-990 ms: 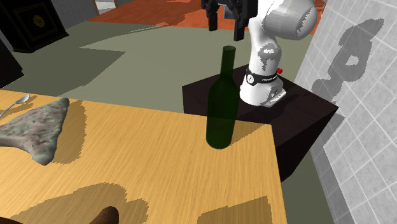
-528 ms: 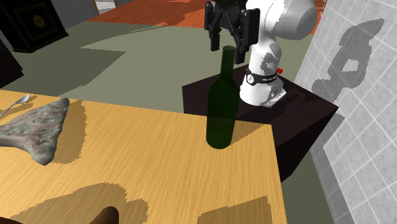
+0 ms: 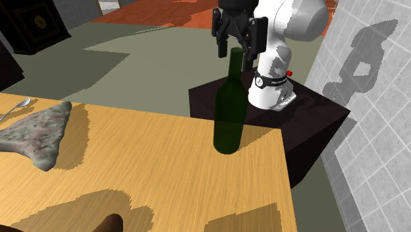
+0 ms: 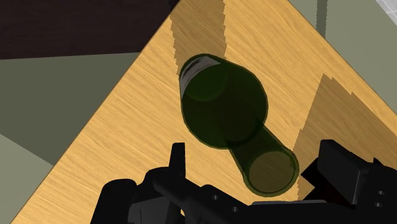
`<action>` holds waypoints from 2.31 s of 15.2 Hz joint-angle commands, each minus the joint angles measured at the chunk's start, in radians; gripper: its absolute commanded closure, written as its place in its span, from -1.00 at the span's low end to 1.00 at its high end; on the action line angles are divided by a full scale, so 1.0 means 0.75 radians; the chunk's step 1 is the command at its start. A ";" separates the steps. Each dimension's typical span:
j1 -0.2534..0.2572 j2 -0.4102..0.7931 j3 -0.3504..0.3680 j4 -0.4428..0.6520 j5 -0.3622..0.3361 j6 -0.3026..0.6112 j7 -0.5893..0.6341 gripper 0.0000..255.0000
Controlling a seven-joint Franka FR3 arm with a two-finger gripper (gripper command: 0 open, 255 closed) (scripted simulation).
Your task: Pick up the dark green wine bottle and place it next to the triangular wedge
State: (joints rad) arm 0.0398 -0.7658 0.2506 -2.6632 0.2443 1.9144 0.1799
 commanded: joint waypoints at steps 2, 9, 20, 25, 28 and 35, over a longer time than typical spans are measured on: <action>0.000 0.000 0.000 0.000 0.000 0.000 0.000 -1.00; 0.000 0.000 0.000 0.000 0.000 0.000 0.000 1.00; -0.009 -0.017 -0.024 0.132 -0.024 -0.149 0.011 1.00; -0.015 -0.016 -0.037 0.221 -0.038 -0.237 0.018 1.00; -0.018 -0.012 -0.044 0.277 -0.045 -0.288 0.022 1.00; -0.025 0.009 -0.060 0.415 -0.061 -0.405 0.032 1.00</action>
State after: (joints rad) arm 0.0221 -0.7606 0.2078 -2.3643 0.2004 1.6216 0.2039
